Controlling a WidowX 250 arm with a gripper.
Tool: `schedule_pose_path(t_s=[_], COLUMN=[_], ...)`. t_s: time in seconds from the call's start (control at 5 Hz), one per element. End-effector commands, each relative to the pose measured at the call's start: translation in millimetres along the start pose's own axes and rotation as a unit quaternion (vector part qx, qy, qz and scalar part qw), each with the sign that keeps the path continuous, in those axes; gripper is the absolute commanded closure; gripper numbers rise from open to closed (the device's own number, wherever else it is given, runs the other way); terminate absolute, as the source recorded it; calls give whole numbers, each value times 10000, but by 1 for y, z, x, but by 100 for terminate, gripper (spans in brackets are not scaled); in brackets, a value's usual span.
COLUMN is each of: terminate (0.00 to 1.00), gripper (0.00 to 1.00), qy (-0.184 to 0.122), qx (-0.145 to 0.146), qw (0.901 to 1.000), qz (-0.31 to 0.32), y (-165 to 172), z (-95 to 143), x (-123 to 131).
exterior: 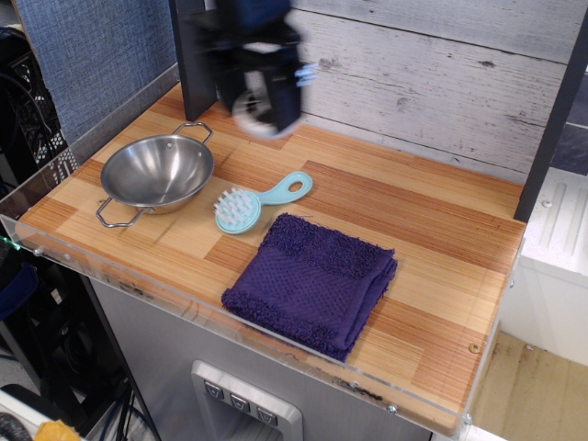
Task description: Place the white object inside the pot
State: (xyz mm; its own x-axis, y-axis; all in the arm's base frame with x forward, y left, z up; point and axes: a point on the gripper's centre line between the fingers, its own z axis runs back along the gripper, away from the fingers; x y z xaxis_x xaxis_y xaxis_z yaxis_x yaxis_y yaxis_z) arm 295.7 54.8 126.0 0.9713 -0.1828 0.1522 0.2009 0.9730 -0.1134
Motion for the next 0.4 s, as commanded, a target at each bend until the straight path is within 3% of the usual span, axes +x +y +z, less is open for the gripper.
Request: schedule_pose_path(t_s=[0.0, 0.2], terminate=[0, 0], gripper=[100, 100], qy=[128, 381], qx=[822, 1151], qw=[9922, 9835], qz=[933, 1343], y=[71, 106], z=[-3, -21], x=[-35, -34])
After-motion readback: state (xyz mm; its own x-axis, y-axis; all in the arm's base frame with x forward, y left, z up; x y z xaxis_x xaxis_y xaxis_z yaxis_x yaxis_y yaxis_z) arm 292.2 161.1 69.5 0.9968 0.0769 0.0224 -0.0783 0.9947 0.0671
